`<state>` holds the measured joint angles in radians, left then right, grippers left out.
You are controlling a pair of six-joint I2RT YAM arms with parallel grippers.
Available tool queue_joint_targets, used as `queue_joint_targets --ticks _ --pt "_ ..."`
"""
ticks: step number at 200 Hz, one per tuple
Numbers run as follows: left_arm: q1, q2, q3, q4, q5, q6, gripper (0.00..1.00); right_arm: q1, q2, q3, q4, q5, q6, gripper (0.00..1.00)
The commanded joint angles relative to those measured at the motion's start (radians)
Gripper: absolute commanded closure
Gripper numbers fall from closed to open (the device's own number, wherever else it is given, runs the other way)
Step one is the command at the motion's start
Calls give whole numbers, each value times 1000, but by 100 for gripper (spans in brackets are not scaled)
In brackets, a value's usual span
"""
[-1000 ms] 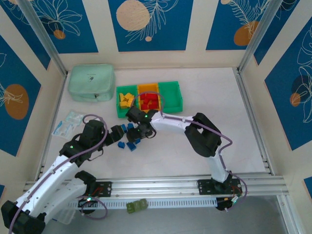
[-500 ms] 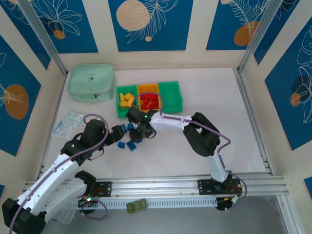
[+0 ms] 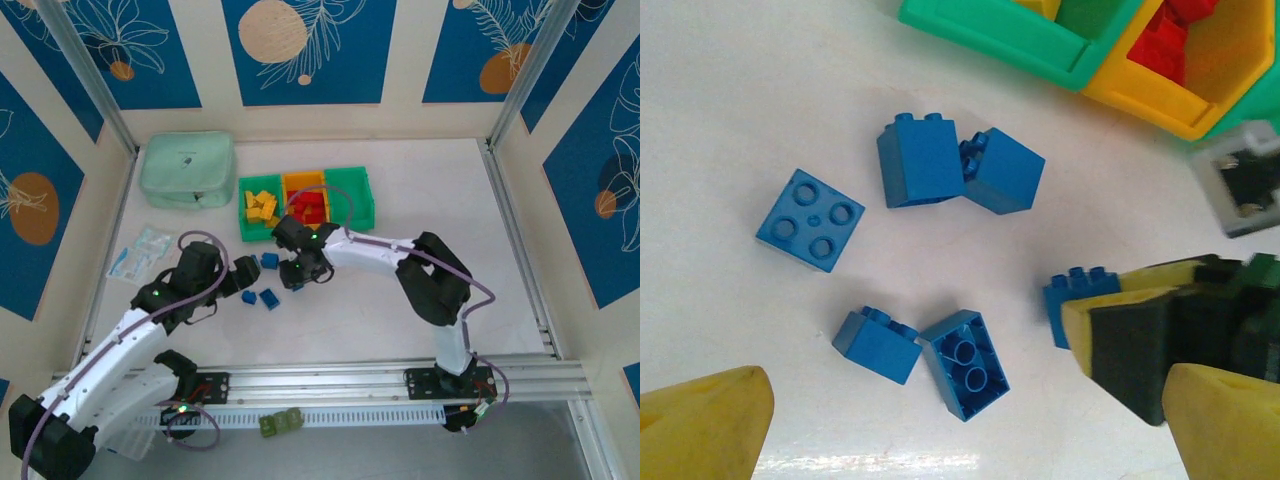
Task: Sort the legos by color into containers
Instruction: Pick up the lego from the center of the table, then place the lego in the container.
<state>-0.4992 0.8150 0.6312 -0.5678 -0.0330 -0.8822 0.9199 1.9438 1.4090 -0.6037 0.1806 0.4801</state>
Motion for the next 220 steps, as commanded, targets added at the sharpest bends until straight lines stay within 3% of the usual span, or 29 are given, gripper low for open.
queue_joint_targets --ticks 1,85,160,220 --pt "12 12 32 44 53 16 1 -23 -108 -25 -36 16 11 73" --pt "-50 128 65 159 89 17 1 -266 -237 -12 -94 88 -38 73" --pt "-164 331 176 281 64 24 1 -436 -40 188 -37 120 -92 73" --pt "-177 421 237 333 55 55 1 -498 159 406 -78 116 -107 69"
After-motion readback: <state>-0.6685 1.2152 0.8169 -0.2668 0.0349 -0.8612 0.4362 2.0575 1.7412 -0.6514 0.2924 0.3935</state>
